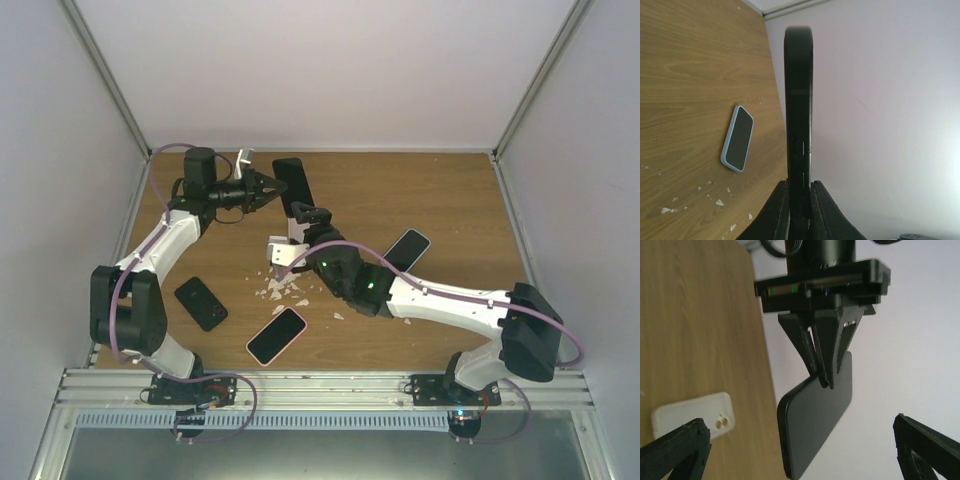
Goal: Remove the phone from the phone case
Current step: Place the phone at the center of the board.
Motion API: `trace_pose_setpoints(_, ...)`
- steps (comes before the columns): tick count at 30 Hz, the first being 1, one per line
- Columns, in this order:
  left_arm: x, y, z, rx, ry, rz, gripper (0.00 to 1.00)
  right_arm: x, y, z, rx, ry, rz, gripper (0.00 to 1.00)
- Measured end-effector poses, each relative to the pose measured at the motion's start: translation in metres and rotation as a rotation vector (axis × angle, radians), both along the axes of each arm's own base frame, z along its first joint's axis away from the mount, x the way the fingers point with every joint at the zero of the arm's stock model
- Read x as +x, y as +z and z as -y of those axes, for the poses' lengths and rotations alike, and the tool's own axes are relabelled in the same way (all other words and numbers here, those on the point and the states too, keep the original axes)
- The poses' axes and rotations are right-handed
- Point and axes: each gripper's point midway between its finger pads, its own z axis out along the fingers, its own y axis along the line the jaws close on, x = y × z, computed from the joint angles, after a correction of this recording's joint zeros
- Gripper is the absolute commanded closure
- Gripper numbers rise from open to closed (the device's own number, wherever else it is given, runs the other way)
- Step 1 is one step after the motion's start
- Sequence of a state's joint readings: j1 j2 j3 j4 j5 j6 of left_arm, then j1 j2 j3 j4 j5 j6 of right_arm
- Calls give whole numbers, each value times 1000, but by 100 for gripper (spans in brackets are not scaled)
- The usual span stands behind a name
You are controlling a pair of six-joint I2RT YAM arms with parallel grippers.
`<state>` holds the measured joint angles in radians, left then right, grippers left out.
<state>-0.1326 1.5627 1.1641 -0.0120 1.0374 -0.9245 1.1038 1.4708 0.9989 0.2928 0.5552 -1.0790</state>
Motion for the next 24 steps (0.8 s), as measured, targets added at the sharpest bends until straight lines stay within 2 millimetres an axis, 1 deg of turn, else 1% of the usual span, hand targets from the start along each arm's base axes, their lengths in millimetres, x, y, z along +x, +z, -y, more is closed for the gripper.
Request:
trace_pose_setpoints(6, 4, 0, -8, 9, 10, 36, 100, -13, 10, -14, 108, 109, -248, 1)
trace_pose_setpoints(9, 1, -2, -9, 7, -4, 59, 100, -10, 17, -13, 182, 151, -403, 0)
trace_pose_setpoints(11, -2, -3, -9, 2, -18, 76, 100, -3, 23, -5, 243, 164, -500, 0)
trace_pose_setpoints(13, -5, -3, -10, -4, -29, 98, 100, 5, 30, 7, 309, 171, -590, 0)
trace_pose_setpoints(17, -16, 5, -8, -25, -64, 164, 100, 18, 40, 33, 453, 188, -757, 0)
trace_pose_setpoints(20, -24, 10, -7, -42, -84, 208, 100, 28, 48, 57, 583, 190, -878, 1)
trace_pose_setpoints(24, -34, 18, -6, -62, -107, 259, 100, 34, 48, 82, 738, 183, -1026, 6)
